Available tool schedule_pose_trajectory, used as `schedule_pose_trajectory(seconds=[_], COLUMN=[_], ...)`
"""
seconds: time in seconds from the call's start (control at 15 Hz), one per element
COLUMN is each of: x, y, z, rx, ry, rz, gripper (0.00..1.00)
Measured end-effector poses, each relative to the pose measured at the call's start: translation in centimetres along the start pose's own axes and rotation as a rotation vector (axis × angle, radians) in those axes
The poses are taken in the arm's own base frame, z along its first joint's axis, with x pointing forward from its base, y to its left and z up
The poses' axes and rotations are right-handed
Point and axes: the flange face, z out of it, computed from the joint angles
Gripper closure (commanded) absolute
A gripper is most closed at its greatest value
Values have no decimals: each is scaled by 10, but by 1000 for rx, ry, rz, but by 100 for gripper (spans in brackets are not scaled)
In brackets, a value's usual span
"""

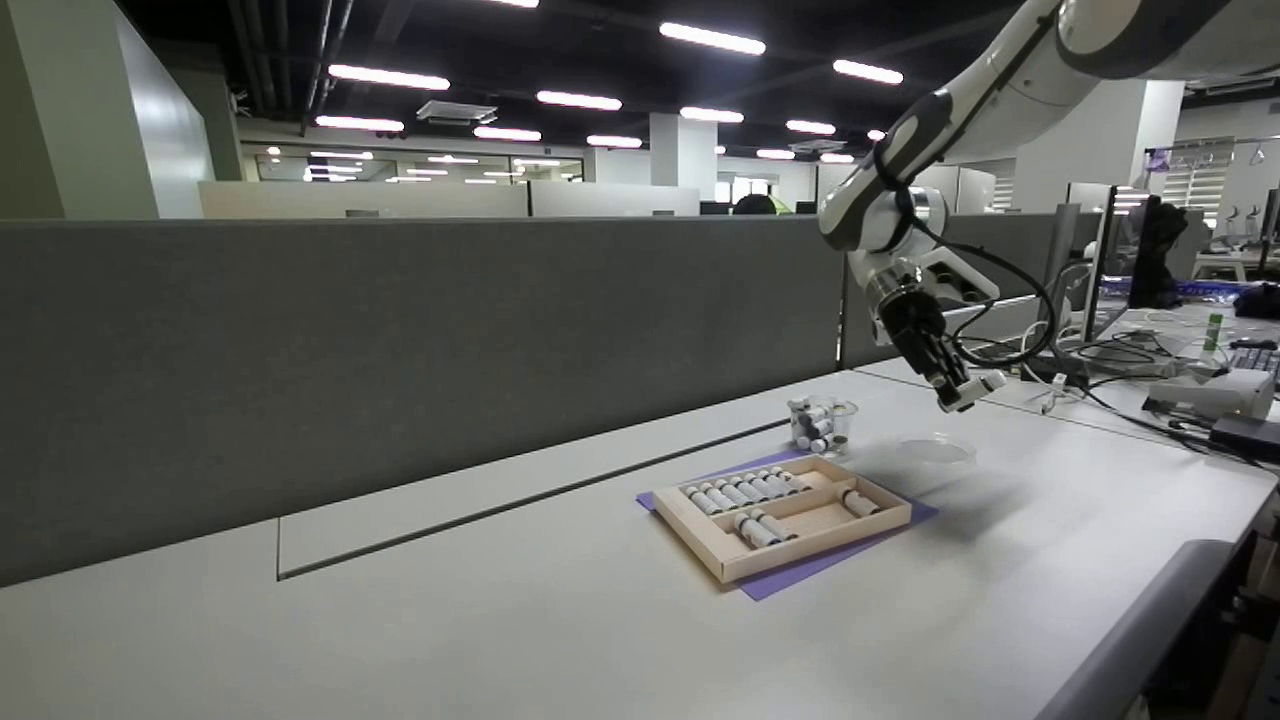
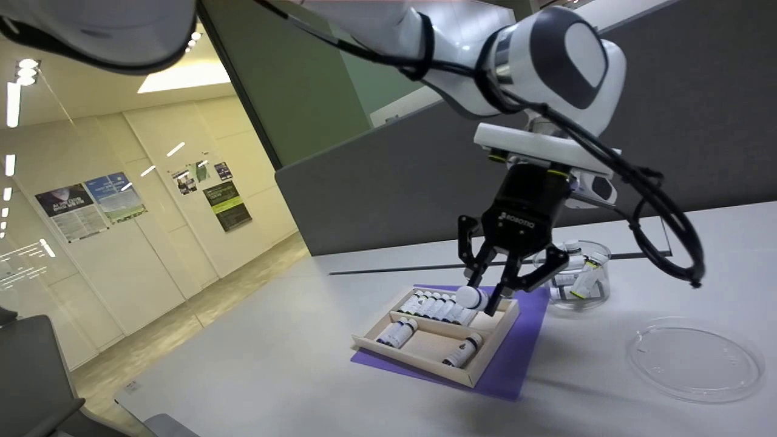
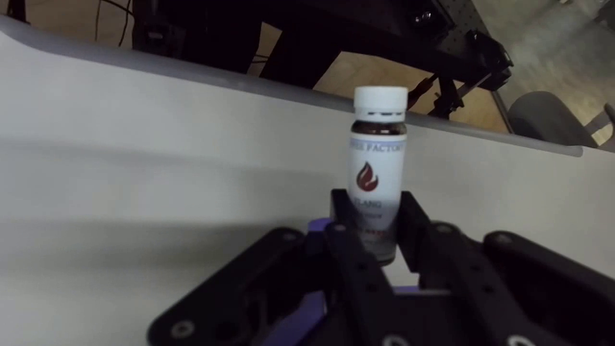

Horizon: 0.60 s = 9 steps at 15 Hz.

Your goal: Pick up the bottle and put it in the bowl

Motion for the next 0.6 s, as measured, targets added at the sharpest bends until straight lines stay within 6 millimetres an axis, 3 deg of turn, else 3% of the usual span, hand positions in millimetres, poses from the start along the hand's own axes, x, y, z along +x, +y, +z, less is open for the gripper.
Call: schedule_pose_trajectory(seconds=[0.27, 0.6], x=[0, 18], y=[29, 30], z=[2, -7], rx=[75, 77], ry=[-56, -33], rz=[18, 16], gripper=[95, 95])
